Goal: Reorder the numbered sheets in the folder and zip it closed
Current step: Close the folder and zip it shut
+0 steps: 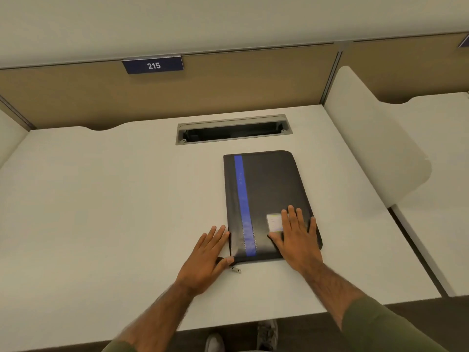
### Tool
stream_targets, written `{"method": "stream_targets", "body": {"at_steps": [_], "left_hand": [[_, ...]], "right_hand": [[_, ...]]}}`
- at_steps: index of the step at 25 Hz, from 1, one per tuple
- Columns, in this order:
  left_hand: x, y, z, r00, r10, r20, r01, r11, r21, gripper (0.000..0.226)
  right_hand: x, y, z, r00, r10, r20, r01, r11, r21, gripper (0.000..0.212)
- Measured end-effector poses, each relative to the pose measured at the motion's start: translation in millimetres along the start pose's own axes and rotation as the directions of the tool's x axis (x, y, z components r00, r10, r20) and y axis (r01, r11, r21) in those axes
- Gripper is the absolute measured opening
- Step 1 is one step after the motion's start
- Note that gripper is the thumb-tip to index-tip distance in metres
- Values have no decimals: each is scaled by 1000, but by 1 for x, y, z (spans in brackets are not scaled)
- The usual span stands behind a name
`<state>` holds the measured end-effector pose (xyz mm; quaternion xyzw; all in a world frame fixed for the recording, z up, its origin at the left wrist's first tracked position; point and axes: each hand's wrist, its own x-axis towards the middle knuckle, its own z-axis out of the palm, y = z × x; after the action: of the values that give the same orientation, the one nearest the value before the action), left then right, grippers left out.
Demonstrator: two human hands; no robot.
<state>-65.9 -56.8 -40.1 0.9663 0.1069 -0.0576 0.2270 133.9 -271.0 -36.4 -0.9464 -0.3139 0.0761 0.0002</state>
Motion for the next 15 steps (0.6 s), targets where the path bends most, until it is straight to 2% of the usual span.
{"method": "stream_targets", "body": {"at_steps": [2, 6, 9, 12, 15], "left_hand": [[-12, -9, 2, 999, 39, 6, -39, 998, 47, 72], [-15, -18, 7, 994, 107, -18, -103, 982, 160, 73], [-13, -15, 10, 991, 103, -79, -95, 990, 107, 59], [-14, -10, 11, 986, 87, -141, -86, 996, 12, 35], [-18, -8, 12, 985, 59, -161, -64, 998, -26, 27]], "right_hand": [[-24, -11, 8, 1000, -3, -27, 2, 999, -40, 88], [-71, -43, 15, 980, -58, -189, 42, 995, -91, 53], [-96, -69, 15, 969, -112, -220, 92, 991, -99, 31], [-104, -92, 20, 966, -110, -233, 97, 993, -65, 25], [-105, -112, 25, 972, -89, -218, 87, 996, -21, 29]]}}
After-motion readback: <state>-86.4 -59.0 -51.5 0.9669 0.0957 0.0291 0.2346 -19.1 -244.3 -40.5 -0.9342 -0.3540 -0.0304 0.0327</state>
